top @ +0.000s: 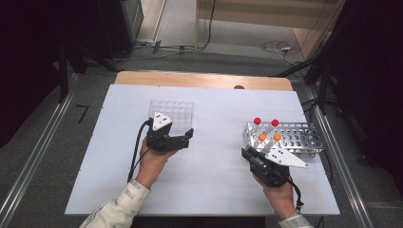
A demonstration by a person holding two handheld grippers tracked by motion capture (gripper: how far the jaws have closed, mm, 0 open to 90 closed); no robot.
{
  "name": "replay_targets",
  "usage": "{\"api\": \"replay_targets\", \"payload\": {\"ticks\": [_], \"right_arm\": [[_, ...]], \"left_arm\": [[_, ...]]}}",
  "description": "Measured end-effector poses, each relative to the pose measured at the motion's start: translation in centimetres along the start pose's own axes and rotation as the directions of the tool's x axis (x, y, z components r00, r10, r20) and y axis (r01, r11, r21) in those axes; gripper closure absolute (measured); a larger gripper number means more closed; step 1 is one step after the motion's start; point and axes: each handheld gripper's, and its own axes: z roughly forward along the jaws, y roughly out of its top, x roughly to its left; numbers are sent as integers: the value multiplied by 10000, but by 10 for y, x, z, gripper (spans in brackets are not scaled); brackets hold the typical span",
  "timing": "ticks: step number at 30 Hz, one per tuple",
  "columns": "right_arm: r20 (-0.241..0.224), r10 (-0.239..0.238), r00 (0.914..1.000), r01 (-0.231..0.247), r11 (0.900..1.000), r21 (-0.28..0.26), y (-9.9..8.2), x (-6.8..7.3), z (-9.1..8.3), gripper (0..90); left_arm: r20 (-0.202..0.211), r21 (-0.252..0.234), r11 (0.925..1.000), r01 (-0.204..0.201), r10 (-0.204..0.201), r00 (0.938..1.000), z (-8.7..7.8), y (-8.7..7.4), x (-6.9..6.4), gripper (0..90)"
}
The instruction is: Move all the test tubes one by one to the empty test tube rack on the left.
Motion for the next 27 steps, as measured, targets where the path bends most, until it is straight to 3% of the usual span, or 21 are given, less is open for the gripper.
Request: {"api": "replay_targets", "payload": {"ticks": [16,23,27], "right_arm": [[-595,-385,9975,398,9990,224,21,25,51,737],[-820,-632,9946,650,9977,190,32,42,73,737],[-890,-802,9928,844,9954,445,34,51,86,737]], "left_arm": [[175,-80,9997,-241,243,9996,-3,4,-10,174],[668,-404,9987,-301,327,9972,-11,13,-20,189],[810,-525,9978,-400,442,9957,-13,15,-26,196]]}}
